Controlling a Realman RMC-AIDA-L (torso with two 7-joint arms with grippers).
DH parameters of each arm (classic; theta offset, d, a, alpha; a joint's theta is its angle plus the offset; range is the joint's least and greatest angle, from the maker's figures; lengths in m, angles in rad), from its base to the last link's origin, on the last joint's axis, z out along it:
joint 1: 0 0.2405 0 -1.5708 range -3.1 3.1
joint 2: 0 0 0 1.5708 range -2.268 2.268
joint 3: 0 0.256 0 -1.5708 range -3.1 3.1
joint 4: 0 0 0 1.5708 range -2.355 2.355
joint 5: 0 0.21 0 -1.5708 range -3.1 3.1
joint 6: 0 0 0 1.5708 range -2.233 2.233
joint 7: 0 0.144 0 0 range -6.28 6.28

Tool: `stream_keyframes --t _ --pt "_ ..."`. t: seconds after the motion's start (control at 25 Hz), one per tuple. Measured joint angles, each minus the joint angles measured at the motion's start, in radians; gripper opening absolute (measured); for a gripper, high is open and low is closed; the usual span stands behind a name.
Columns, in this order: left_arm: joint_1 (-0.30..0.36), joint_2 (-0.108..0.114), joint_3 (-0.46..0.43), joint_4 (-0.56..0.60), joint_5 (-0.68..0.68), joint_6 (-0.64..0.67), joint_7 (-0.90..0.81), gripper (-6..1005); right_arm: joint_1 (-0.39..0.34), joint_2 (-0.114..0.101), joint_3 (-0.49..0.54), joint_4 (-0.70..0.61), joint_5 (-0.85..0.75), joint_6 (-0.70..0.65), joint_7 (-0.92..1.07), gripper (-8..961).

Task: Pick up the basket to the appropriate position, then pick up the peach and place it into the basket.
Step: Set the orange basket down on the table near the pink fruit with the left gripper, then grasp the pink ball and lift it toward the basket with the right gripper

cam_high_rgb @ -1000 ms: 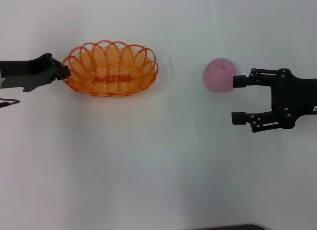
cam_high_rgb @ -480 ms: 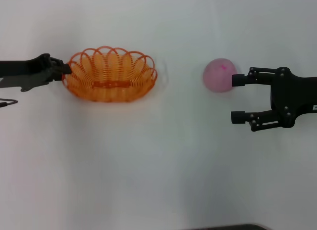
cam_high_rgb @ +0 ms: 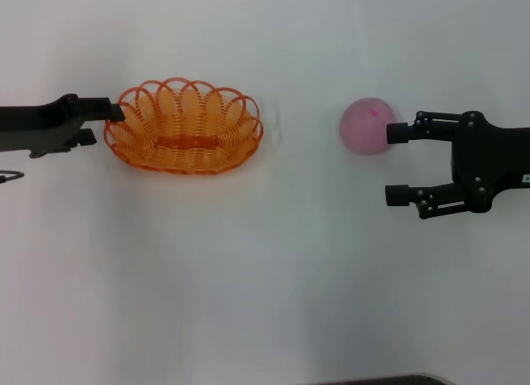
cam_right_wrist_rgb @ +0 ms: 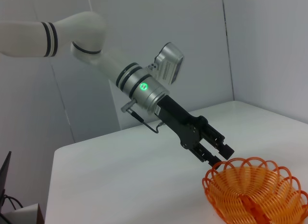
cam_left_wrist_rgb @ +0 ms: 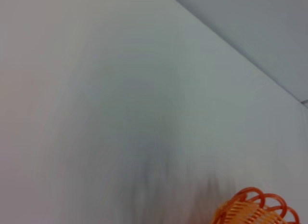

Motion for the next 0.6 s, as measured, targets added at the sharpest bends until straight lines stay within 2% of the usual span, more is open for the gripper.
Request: stream_keyframes --t 0.12,0.36,0.6 --pt "0.002 0.0 0.003 0.008 -0.016 0.0 0.023 671 0.001 0.0 0.0 0.0 0.0 0.003 0.0 916" --pt "0.018 0.0 0.0 0.011 -0.101 -0.012 0.139 672 0.001 0.0 0.0 0.0 0.0 0.007 -0.005 916" --pt "0.054 0.0 -0.037 0.0 -0.256 -0.019 0.382 671 0.001 0.002 0.008 0.002 0.0 0.028 -0.003 917"
